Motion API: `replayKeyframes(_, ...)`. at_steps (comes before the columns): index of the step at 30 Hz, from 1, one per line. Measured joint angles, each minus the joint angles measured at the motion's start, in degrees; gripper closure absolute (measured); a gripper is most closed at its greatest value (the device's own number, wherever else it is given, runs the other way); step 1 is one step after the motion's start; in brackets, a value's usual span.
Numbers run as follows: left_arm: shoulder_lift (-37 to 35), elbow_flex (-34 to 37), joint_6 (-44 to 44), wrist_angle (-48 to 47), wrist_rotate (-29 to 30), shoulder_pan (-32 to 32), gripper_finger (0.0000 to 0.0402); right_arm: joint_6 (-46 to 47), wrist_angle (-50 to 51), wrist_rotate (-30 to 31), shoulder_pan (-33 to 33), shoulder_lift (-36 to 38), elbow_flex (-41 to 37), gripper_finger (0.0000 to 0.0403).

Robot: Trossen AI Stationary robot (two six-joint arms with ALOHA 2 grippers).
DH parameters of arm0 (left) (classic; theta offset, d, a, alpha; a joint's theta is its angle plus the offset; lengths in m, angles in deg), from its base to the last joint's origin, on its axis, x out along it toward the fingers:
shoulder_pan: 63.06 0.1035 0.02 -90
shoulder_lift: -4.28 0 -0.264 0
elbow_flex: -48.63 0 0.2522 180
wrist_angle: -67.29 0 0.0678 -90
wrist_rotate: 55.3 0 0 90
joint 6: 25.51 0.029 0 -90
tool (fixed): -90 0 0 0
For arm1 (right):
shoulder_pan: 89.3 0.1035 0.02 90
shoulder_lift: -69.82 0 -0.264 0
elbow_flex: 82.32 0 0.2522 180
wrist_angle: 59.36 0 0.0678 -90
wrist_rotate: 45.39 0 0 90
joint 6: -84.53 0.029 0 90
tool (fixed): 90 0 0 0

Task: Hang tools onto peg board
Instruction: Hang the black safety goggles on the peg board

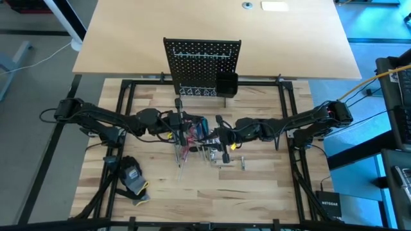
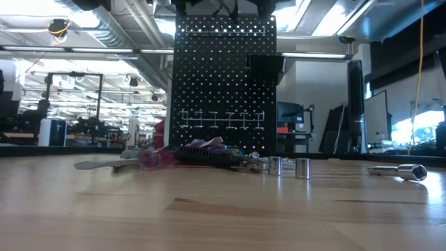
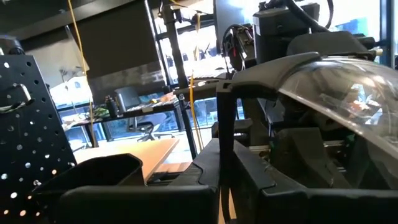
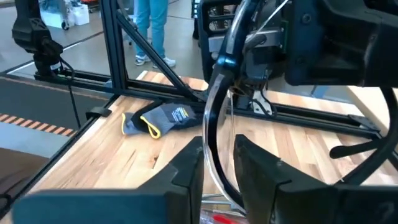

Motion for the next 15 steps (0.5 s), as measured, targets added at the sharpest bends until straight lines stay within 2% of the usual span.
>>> replayKeyframes(4, -0.02, 0.0, 0.7, -0.06, 0.0, 0.0, 0.0398, 0.14, -0.11, -0.4, 0.0, 0.61, -0.02, 0.0274)
replayKeyframes(10, 0.01, 0.0, 0.73, -1.81, 1.73, 0.26, 0.0394, 0.6, -0.85, -5.94, -0.02, 0.96, -0.02, 0.0228)
replayKeyframes(15, 0.04, 0.07, 0.8, -1.33, 2.08, 0.26, 0.0397, 0.42, -0.44, -3.87, -0.05, 0.98, -0.02, 0.0217)
